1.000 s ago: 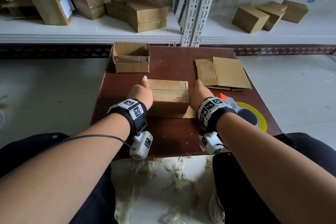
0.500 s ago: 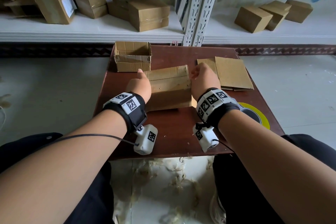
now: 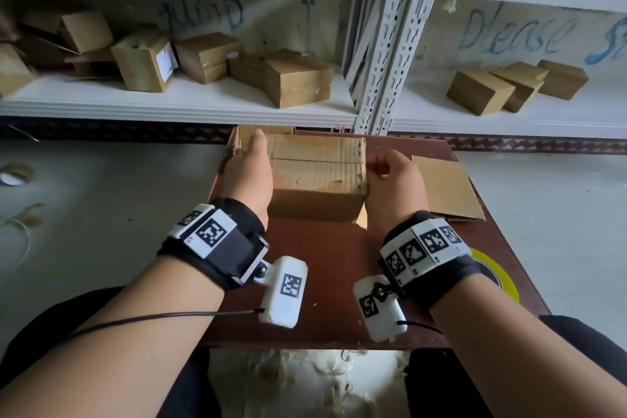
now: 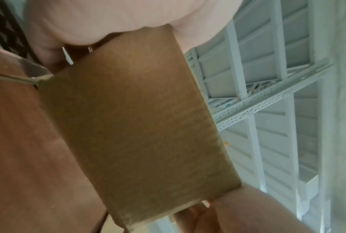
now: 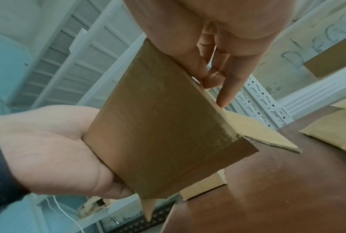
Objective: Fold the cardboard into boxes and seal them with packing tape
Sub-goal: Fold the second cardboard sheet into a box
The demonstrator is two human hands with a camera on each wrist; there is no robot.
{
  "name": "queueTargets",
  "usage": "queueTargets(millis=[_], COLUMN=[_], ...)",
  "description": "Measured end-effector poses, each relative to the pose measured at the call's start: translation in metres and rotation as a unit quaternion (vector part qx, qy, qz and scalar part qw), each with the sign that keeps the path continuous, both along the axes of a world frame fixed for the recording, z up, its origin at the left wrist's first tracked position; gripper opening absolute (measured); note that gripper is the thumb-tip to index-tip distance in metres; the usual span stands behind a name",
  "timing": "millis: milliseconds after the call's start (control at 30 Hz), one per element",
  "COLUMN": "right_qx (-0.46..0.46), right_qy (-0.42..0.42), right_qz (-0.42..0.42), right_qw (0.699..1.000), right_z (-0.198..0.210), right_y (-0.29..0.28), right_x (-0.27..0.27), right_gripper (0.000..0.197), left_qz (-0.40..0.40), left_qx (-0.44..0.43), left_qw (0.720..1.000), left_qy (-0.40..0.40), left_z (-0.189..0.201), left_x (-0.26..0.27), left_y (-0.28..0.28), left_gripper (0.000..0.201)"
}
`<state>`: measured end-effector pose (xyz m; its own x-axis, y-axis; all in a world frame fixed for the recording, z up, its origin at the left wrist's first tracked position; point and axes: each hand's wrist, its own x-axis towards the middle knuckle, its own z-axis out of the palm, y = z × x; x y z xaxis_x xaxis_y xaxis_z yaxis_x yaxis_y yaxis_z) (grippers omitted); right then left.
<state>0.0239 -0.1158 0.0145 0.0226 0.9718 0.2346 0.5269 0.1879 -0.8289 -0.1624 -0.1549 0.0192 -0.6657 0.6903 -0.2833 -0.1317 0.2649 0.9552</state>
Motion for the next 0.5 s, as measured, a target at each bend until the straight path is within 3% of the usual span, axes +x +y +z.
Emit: queueTargets(millis=[167,300,433,500], right_qx=[0.045,0.06,0.056,0.049], right_qy=[0.051,0.106,0.128,0.127], right_qz=[0.023,0.035,0.034,0.035], right_qw=[0.997,0.992,0.99,0.99], right_z=[0.015,0.022,0.027,0.028], right_y=[-0.008,-0.011,-0.006,0.0], right_x=[-0.009,-0.017,-0.019,-0.021], right_gripper=[0.016,0.025,0.03,0.031], left_qz=[0.014,0.05,0.012,0.003], left_qx=[0.04,0.038,0.043,0.056], left_qw=[0.995,0.996,0.999,0.998], left_qy=[-0.089,-0.07,0.015,0.0], left_z=[0.008,-0.013,0.003,0.007], left_x=[-0.011,-0.016,0.001,0.003], left_y=[-0.002,0.009,-0.006,-0.008], left_gripper=[0.078,0.089,0.061,0.06])
